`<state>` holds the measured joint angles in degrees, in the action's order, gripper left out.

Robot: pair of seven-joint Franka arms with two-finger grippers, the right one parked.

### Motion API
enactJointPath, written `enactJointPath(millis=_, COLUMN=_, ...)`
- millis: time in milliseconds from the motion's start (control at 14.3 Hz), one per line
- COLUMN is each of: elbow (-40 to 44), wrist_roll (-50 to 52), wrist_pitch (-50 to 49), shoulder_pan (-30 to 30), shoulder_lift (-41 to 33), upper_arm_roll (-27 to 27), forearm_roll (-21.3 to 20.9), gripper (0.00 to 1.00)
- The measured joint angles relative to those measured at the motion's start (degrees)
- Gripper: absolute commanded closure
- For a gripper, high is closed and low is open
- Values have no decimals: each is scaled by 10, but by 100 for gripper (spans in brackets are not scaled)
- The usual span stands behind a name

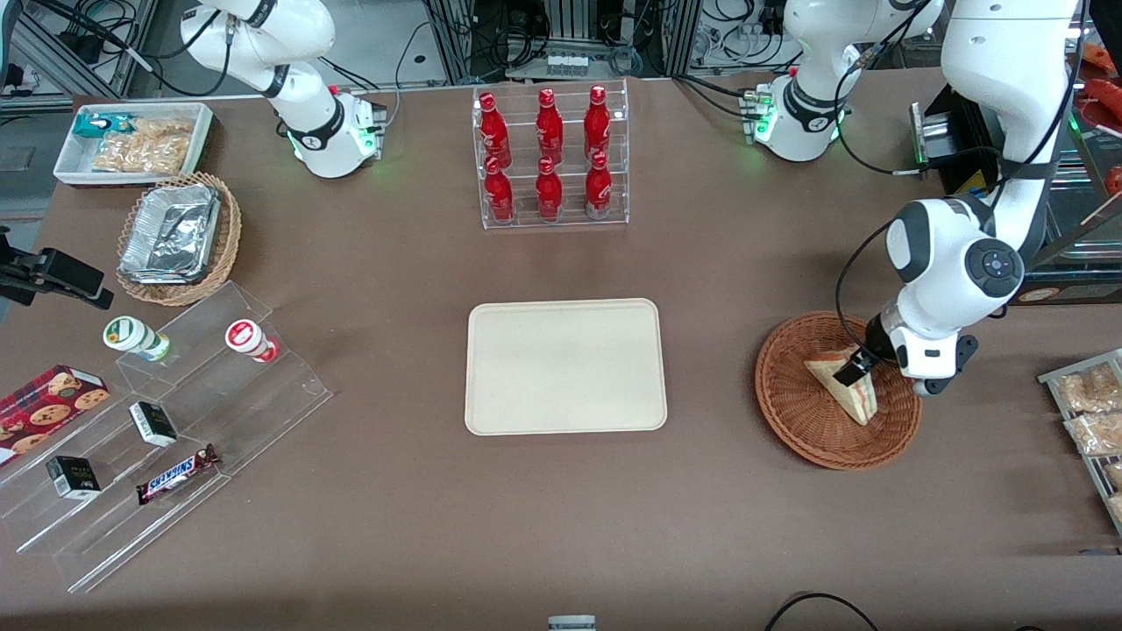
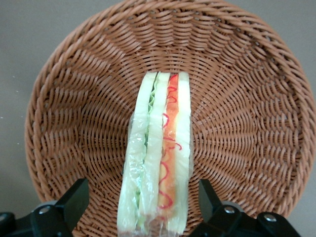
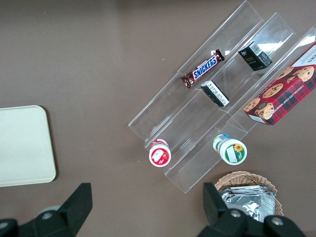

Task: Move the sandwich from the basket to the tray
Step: 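Close the left gripper on the wrapped sandwich, then lift the sandwich and carry it with the left gripper to the cream tray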

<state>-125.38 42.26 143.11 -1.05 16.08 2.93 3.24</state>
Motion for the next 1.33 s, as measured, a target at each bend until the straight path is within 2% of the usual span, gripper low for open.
enactJointPath(millis=70, elbow=3, wrist_roll=2, wrist_pitch=0, shoulder_pan=0, shoulder_lift=6, upper_arm_roll=1, forearm_roll=3, gripper=29)
enactJointPath(millis=140, elbow=6, wrist_roll=7, wrist_pitch=0, shoulder_pan=0, shoulder_lift=10, upper_arm_roll=2, forearm_roll=7, gripper=45)
enactJointPath(millis=280, elbow=9, wrist_roll=23, wrist_pitch=0, shoulder_pan=1, shoulder_lift=15, upper_arm_roll=6, forearm_roll=11, gripper=86)
enactJointPath(millis=350, elbow=10, wrist_roll=30, wrist_pitch=0, shoulder_pan=1, shoulder_lift=17, upper_arm_roll=7, forearm_roll=11, gripper=94)
enactJointPath(millis=420, elbow=11, wrist_roll=33, wrist_pitch=0, shoulder_pan=1, shoulder_lift=17, upper_arm_roll=7, forearm_roll=11, gripper=97)
enactJointPath(millis=630, elbow=27, wrist_roll=2, wrist_pitch=-17, shoulder_pan=1, shoulder_lift=16, upper_arm_roll=12, forearm_roll=9, gripper=98)
enactJointPath(millis=840, elbow=80, wrist_roll=-83, wrist_pitch=-108, shoulder_pan=2, shoulder_lift=12, upper_arm_roll=37, forearm_roll=9, gripper=97)
enactJointPath(millis=910, elbow=106, wrist_roll=-99, wrist_pitch=-150, shoulder_pan=3, shoulder_lift=10, upper_arm_roll=50, forearm_roll=3, gripper=97)
enactJointPath(millis=1120, elbow=181, wrist_roll=-129, wrist_pitch=-242, shoulder_pan=10, shoulder_lift=19, upper_arm_roll=98, forearm_roll=-54, gripper=98)
enactJointPath(millis=1330, elbow=230, wrist_roll=-113, wrist_pitch=-273, shoulder_pan=76, shoulder_lift=53, upper_arm_roll=113, forearm_roll=-71, gripper=98)
